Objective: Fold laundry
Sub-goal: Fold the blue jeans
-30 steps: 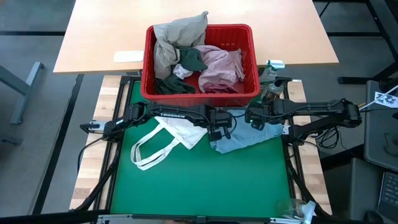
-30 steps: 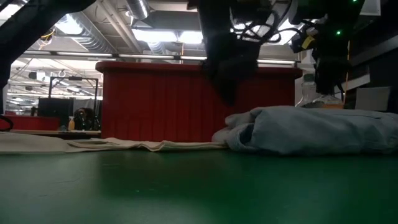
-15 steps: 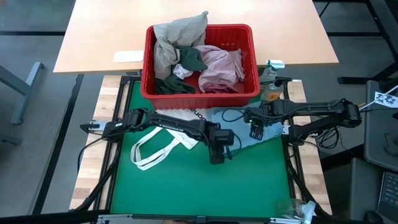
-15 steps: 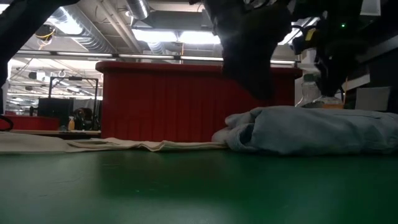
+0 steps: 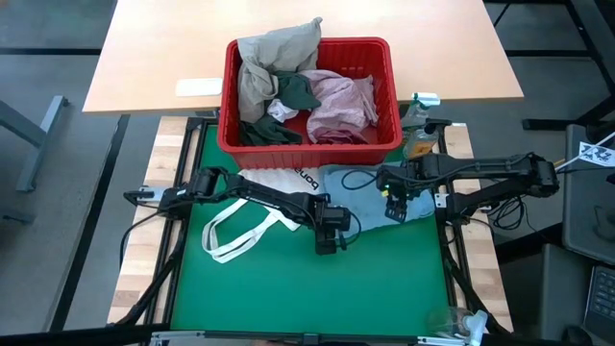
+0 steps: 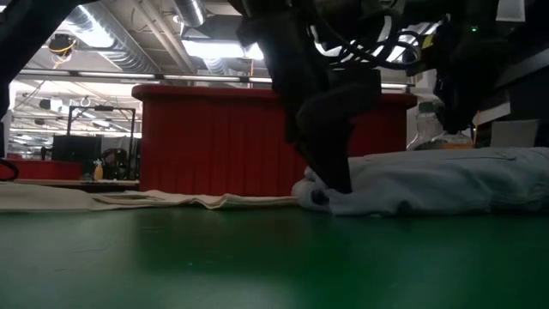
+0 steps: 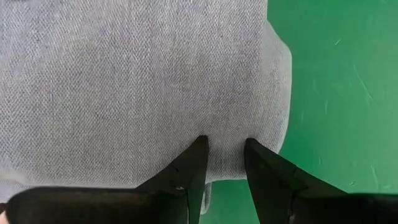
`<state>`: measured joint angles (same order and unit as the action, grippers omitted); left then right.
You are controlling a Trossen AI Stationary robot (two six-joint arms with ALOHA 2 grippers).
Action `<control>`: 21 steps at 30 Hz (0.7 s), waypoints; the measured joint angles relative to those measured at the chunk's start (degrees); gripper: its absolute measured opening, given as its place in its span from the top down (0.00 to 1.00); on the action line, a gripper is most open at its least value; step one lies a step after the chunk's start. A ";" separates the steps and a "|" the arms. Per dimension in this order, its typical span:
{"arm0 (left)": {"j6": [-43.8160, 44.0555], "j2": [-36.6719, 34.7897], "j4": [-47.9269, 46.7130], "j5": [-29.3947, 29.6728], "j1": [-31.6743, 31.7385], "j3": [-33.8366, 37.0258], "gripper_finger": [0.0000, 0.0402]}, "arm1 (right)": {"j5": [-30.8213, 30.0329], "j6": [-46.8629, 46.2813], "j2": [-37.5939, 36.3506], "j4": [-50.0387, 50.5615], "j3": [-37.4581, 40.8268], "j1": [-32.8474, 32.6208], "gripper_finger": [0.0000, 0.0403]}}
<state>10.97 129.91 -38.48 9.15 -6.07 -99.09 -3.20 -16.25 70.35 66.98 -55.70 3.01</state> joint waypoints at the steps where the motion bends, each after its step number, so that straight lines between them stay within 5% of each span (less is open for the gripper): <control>1: 0.33 0.02 0.04 0.00 -0.02 0.11 0.73 | 1.04 0.02 0.00 0.04 0.00 0.00 0.34; 21: 2.38 0.20 -2.23 -5.13 -9.38 0.34 0.73 | 7.90 4.36 0.00 0.92 0.00 -0.02 0.34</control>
<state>13.35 130.11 -40.70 4.02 -15.45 -98.76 4.70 -11.89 70.35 67.90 -55.70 2.98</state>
